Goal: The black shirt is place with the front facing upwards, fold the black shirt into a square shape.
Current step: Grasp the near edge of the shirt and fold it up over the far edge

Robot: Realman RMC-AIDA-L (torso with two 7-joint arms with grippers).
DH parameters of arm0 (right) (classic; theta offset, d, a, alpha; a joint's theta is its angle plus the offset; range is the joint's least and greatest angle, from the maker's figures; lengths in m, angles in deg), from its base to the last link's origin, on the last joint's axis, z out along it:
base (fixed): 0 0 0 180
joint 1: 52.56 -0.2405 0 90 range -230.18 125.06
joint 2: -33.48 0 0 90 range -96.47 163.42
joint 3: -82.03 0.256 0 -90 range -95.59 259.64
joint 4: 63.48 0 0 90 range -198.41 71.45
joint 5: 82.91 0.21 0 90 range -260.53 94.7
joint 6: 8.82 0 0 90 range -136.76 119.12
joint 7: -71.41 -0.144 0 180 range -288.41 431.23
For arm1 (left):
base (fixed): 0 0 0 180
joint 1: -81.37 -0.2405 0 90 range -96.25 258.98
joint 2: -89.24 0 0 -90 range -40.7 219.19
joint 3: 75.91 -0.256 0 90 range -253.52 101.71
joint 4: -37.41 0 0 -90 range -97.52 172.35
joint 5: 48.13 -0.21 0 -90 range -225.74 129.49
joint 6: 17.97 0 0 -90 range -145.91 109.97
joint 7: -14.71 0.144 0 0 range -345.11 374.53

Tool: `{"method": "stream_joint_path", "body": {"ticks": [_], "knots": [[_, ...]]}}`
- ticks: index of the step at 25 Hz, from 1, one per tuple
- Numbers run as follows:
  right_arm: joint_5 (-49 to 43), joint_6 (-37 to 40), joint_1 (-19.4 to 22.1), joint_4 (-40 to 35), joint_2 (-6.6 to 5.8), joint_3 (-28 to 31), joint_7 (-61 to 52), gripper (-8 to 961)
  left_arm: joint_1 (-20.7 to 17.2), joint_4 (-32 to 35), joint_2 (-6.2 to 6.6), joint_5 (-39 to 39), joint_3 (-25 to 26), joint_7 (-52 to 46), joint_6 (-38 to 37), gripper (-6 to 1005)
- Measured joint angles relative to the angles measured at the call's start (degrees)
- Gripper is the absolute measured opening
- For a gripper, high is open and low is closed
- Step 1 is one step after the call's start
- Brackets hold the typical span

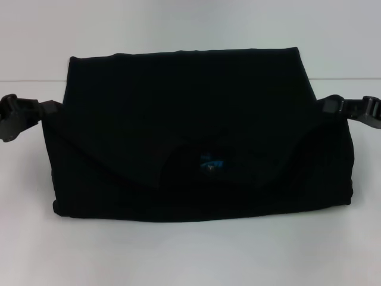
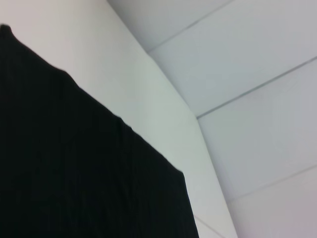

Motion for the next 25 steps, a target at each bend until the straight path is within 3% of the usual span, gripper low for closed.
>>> {"method": "stream_joint_path", "body": {"ticks": [4, 19, 25], "knots": [[1.76, -2.15, 0.39, 0.85, 0.78, 0.0, 2.75, 91, -0.49, 0.01, -0.68, 1.66, -0.03, 0.6, 2.01, 2], [6.19, -13.51, 1.16, 1.24, 5.85, 0.03, 16.55, 91, -0.96, 0.02, -5.07, 9.31, -0.06, 8.25, 9.37, 1], [7.67, -16.84, 1.05, 3.51, 6.56, -0.31, 21.07, 91, -0.99, -0.21, -6.85, 11.22, -0.06, 12.17, 12.26, 1]]}}
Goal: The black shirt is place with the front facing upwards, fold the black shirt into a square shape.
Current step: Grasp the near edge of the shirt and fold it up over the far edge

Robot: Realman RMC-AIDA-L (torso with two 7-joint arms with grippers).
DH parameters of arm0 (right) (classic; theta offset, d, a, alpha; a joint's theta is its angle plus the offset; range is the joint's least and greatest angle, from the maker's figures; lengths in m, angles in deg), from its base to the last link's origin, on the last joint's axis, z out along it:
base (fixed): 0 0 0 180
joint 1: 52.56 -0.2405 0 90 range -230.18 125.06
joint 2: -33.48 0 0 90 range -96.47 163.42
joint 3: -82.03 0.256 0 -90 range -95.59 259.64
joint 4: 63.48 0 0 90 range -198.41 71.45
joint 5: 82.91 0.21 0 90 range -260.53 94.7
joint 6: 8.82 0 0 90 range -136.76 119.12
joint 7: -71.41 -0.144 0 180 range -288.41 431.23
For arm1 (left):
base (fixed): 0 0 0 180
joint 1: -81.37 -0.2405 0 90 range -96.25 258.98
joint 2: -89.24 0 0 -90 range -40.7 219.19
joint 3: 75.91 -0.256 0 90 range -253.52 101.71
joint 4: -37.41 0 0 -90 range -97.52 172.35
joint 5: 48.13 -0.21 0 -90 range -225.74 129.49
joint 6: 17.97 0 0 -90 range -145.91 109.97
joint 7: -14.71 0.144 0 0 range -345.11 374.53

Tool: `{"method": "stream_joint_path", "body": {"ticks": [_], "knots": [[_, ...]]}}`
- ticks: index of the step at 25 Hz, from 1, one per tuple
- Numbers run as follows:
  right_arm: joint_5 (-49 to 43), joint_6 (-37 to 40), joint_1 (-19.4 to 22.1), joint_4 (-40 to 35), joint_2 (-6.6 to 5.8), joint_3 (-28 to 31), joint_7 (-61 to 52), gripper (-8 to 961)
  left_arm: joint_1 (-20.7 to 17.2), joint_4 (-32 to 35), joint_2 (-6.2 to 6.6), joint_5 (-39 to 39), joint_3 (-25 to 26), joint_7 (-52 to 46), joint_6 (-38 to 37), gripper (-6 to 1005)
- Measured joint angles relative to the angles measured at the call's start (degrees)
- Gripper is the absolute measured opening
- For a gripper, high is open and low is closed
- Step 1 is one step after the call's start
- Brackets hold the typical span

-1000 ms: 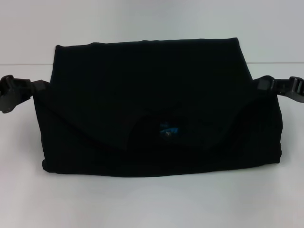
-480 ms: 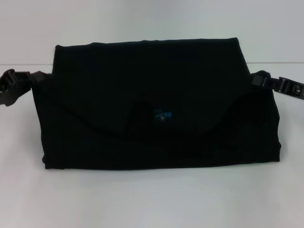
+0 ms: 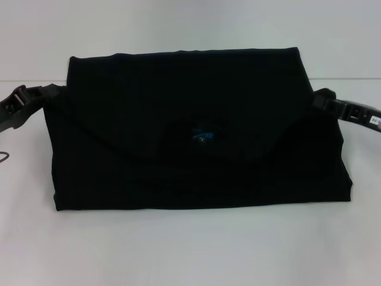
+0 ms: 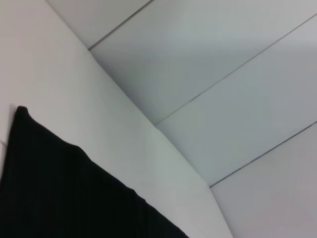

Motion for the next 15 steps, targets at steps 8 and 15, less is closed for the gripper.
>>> {"method": "stream_joint_path", "body": {"ticks": [8, 15], "knots": [[1.99, -2.61, -0.35, 2.88, 0.13, 0.22, 5.69, 91, 0.34, -0.29, -1.12, 0.98, -0.02, 2.98, 2.13, 1], [3.49, -5.32, -0.34, 4.76, 0.17, 0.13, 9.98, 91, 0.65, -0.38, -2.44, 2.07, -0.36, 6.13, 4.4, 2]]}}
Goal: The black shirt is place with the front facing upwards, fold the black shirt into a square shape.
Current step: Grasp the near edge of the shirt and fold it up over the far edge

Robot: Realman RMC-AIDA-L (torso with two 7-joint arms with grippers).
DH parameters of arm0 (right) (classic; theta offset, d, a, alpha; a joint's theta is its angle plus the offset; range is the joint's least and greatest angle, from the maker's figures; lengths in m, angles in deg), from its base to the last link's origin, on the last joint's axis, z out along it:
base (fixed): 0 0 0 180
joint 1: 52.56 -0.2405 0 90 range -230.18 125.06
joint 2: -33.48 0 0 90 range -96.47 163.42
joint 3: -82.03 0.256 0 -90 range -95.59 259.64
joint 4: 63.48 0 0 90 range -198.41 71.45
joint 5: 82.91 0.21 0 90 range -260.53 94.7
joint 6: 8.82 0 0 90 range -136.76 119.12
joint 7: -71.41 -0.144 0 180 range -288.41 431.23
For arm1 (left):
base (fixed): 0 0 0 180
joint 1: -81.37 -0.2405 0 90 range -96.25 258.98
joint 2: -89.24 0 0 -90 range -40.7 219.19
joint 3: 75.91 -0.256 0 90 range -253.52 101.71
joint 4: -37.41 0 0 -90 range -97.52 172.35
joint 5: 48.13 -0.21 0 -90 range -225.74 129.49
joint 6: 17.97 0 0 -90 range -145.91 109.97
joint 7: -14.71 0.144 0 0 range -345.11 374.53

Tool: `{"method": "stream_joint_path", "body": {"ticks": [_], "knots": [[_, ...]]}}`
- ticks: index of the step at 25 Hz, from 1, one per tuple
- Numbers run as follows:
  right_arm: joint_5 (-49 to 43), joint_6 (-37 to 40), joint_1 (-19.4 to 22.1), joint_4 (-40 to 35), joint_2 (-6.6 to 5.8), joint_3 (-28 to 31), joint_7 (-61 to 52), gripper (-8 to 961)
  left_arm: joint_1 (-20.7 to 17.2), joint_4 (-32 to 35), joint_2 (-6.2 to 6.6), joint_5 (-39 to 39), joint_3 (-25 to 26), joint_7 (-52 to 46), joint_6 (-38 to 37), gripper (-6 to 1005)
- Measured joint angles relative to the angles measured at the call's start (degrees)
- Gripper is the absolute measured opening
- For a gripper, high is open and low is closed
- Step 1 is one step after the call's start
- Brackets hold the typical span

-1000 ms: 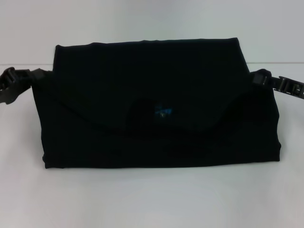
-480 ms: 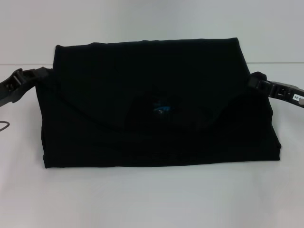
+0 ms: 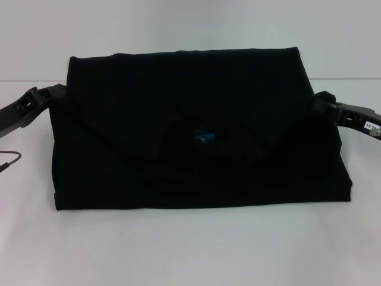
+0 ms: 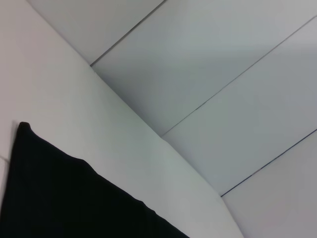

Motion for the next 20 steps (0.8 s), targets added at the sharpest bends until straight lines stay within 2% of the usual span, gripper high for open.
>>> {"method": "stream_joint_path", "body": {"ticks": [13, 20], "knots": [[6.75, -4.06, 0.02, 4.46, 0.12, -0.26, 10.03, 93, 0.7, 0.01, -1.89, 0.77, -0.13, 4.01, 2.93, 1], [7.28, -5.47, -0.12, 5.64, 0.11, -0.19, 12.1, 96, 0.72, -0.06, -2.63, 1.28, -0.31, 5.68, 4.17, 1]]}}
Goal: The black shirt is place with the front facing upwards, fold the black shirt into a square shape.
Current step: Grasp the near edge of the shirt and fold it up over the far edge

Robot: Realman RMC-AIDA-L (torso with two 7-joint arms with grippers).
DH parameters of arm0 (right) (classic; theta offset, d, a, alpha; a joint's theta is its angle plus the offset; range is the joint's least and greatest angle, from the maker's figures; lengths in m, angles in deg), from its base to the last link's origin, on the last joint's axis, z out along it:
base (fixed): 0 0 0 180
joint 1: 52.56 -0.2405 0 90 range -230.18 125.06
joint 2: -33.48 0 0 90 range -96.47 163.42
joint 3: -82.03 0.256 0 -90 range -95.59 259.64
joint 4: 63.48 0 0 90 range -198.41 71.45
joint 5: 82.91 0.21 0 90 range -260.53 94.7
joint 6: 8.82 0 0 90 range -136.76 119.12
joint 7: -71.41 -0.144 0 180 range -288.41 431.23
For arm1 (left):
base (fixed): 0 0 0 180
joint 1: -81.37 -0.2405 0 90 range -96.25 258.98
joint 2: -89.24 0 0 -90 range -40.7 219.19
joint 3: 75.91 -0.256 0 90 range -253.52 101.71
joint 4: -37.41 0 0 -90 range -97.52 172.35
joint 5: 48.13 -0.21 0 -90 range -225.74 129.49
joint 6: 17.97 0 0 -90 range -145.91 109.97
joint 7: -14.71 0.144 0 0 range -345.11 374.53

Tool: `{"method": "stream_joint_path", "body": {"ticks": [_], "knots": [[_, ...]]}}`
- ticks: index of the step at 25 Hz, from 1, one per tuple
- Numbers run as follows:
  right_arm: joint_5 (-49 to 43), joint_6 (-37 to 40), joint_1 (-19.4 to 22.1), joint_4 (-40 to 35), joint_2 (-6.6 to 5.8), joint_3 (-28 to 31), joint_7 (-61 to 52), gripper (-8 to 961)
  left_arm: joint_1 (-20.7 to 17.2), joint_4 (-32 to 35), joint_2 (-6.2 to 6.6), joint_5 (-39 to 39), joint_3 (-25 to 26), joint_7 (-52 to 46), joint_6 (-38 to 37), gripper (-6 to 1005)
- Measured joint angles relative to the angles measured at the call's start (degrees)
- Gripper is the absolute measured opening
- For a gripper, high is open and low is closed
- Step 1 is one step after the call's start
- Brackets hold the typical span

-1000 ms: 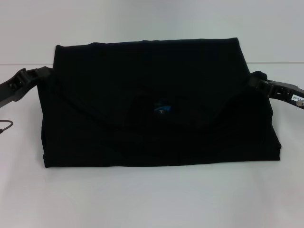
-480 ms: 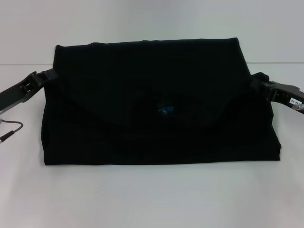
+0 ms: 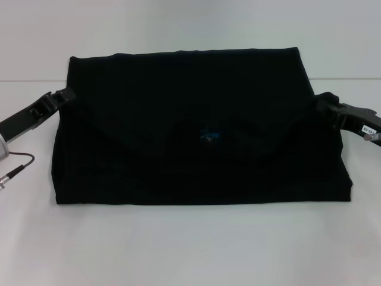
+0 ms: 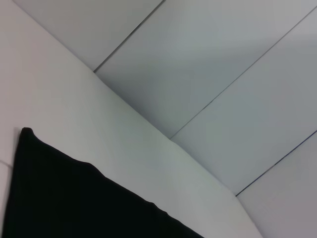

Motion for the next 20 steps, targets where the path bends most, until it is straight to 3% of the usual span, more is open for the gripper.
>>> {"method": "stream_joint_path", "body": {"ticks": [16, 19, 20], "knots": [[7.45, -0.73, 0.04, 3.85, 0.15, -0.14, 11.13, 102, 0.86, 0.16, -1.81, 0.8, -0.04, 1.44, 4.92, 21], [7.47, -0.81, 0.03, 3.86, 0.1, -0.18, 11.14, 165, 0.77, 0.19, -2.31, 2.2, -0.01, 1.82, 5.79, 27], [7.48, -0.81, 0.07, 3.86, 0.1, -0.19, 11.14, 186, 0.68, 0.24, -2.4, 2.54, 0.05, 1.84, 5.96, 70]]}}
